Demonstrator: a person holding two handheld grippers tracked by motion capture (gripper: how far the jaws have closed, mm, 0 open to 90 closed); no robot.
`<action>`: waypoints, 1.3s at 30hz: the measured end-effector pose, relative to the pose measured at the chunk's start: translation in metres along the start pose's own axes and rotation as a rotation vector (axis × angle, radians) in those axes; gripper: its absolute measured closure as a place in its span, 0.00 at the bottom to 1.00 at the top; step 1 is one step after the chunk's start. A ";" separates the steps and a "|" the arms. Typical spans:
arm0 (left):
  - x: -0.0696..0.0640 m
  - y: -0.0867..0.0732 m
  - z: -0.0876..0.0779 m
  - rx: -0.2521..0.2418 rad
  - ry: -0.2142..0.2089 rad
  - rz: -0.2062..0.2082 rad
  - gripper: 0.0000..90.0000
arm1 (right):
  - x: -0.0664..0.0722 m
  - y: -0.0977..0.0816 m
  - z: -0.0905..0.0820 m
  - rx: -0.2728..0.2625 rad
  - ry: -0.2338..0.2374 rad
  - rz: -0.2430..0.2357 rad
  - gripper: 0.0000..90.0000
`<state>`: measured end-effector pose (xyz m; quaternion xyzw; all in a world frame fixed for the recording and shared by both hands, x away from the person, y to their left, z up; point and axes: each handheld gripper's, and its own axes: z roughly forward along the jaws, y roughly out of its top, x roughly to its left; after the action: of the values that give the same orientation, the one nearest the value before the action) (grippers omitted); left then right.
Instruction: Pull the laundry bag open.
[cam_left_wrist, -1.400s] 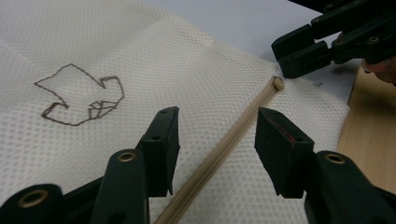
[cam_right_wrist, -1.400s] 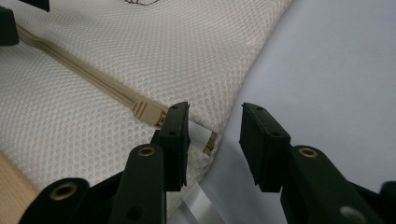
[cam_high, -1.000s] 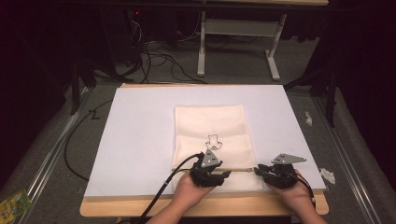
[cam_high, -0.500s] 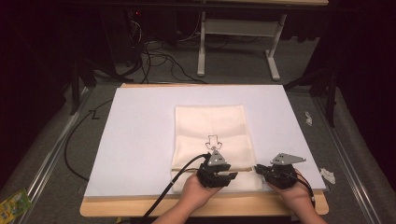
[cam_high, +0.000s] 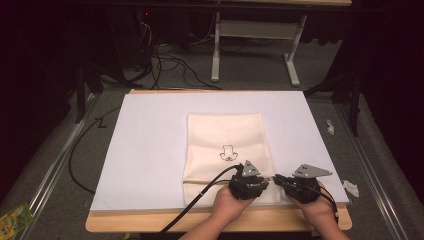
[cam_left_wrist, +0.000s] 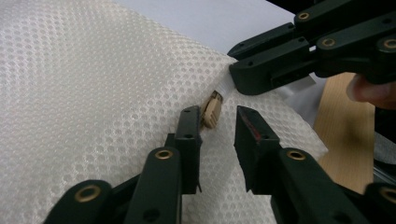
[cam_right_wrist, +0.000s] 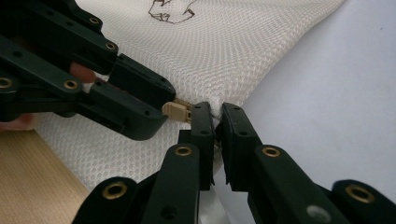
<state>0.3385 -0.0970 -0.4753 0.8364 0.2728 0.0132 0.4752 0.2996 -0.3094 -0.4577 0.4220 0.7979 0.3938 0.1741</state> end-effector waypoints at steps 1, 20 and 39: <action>-0.001 0.000 0.001 -0.007 0.007 0.000 0.81 | 0.000 0.000 0.000 -0.002 0.000 0.004 0.95; -0.003 0.003 0.002 -0.013 0.028 0.008 0.97 | 0.003 0.002 0.000 0.000 -0.010 -0.015 0.95; 0.048 -0.024 -0.075 0.088 0.148 -0.039 0.98 | -0.011 0.000 -0.004 0.008 -0.049 0.035 0.95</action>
<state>0.3480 -0.0058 -0.4652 0.8478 0.3238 0.0539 0.4165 0.3033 -0.3205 -0.4555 0.4460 0.7875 0.3830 0.1853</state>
